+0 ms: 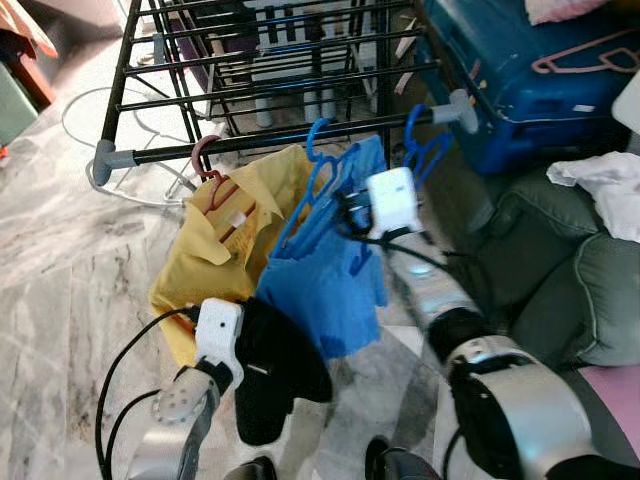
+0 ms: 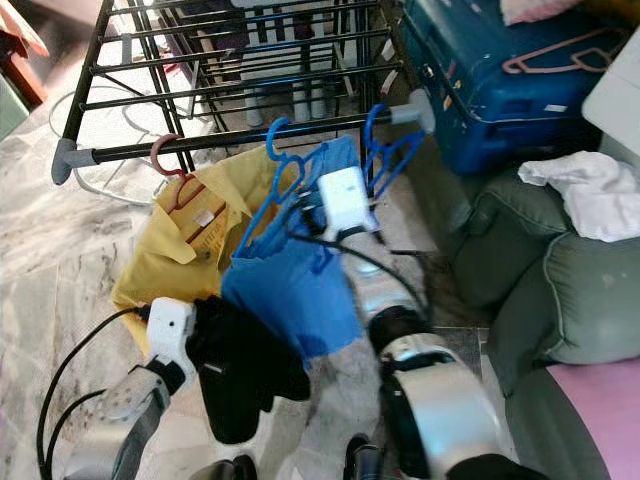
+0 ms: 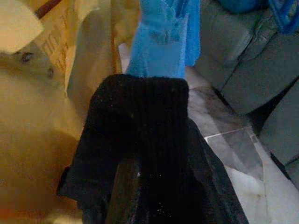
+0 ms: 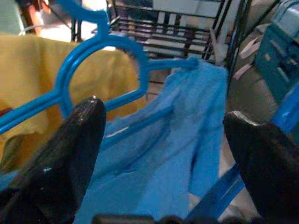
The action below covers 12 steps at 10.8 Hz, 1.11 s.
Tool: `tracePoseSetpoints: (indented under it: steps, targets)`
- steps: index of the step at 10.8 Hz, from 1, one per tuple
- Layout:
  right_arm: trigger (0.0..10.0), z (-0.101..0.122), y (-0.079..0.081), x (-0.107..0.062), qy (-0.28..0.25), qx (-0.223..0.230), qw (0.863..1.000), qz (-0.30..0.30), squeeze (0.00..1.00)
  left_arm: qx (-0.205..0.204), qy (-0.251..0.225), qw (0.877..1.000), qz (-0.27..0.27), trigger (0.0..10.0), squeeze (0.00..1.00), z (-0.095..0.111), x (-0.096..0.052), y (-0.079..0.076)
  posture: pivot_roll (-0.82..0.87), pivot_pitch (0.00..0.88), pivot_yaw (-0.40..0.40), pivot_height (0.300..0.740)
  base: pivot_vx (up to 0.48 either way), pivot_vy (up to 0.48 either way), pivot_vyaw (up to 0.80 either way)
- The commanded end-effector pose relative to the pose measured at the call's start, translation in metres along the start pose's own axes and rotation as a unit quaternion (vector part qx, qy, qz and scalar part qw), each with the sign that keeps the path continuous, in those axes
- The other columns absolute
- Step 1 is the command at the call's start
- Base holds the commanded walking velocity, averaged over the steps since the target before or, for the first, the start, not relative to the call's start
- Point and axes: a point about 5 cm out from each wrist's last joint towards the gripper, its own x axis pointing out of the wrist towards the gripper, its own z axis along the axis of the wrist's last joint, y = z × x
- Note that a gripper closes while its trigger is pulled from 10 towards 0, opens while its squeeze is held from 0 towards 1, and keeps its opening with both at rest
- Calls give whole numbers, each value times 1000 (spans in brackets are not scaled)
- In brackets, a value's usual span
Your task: Hang hanger
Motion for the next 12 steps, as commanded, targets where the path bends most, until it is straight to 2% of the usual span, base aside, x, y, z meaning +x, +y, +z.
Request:
tracePoseSetpoints:
  steps: [1, 3, 6, 8, 10, 11, 12]
  targets:
    - [10000, -1, 1, 1, 15, -3, 1000, -4, 0, 8, -3, 1000, 13, 10000, 0, 3, -5, 5, 0, 176, 77, 740, 0, 0, 0]
    - [10000, -19, -16, -5, 55, -17, 997, -47, 0, 8, 2, 1000, 12, 10000, 0, 2, -5, 3, -10, 178, 79, 740, 0, 0, 0]
    - [10000, -30, -41, -14, 58, -35, 994, -89, 0, 8, 8, 1000, -4, 10000, 0, 3, 3, -1, -57, 181, 90, 740, 0, 0, 0]
    - [10000, -18, -41, -12, 12, -63, 995, -71, 0, 9, 11, 1000, -12, 10000, 0, 3, 6, -3, -77, 180, 95, 740, 0, 0, 0]
    - [10000, -1, -33, -11, -53, -137, 988, -39, 0, 9, 13, 1000, -16, 10000, 0, 3, 9, -4, -89, 176, 94, 740, 0, 0, 0]
    - [10000, 6, -36, -14, -88, -165, 982, -40, 0, 9, 15, 1000, -14, 10000, 0, 2, 9, -3, -84, 176, 91, 740, 0, 0, 0]
    - [10000, 6, -41, -15, -87, -168, 981, -48, 0, 9, 15, 1000, -13, 10000, 0, 1, 8, -3, -83, 176, 91, 740, 0, 0, 0]
